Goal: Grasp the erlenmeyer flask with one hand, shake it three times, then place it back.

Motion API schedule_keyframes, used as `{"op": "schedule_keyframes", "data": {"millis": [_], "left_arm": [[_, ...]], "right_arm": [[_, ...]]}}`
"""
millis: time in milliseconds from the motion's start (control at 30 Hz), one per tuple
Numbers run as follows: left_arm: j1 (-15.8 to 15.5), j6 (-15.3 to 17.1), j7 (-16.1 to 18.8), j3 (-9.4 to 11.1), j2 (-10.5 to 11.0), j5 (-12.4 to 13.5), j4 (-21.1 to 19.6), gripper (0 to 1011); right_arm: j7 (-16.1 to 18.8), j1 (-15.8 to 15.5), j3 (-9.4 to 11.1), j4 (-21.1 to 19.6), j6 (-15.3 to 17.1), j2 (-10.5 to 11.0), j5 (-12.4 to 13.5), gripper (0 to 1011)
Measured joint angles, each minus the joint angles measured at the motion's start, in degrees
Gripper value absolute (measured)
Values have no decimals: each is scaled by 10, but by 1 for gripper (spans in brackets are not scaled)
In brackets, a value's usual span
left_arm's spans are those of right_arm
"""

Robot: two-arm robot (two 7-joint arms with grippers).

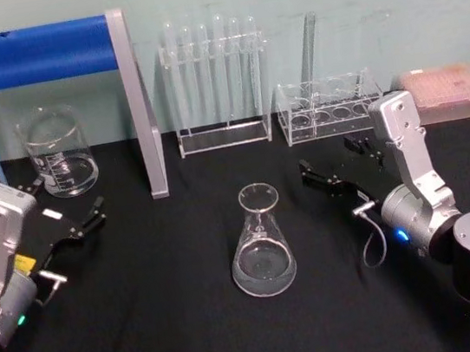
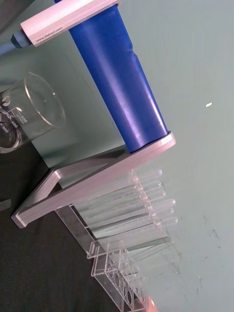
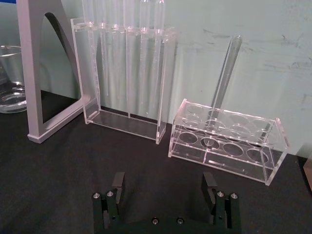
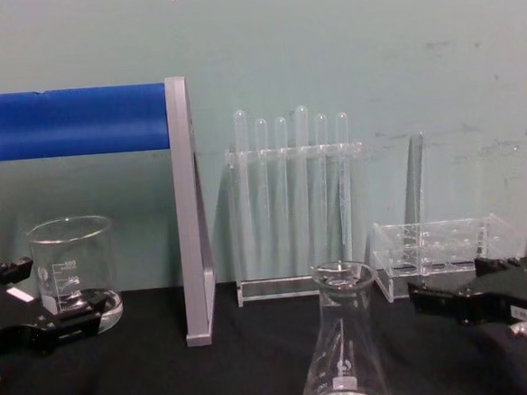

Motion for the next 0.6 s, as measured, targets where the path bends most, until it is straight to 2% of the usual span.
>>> {"op": "schedule_keyframes", "data": {"millis": [167, 600], "left_arm": [[0, 0, 0, 0, 0, 0, 0, 1001], [0, 0, 0, 0, 0, 0, 0, 1001]], "right_arm": [[1, -8, 7, -8, 7, -3, -3, 1000], [1, -6, 5, -6, 6, -2, -3, 1000]]}}
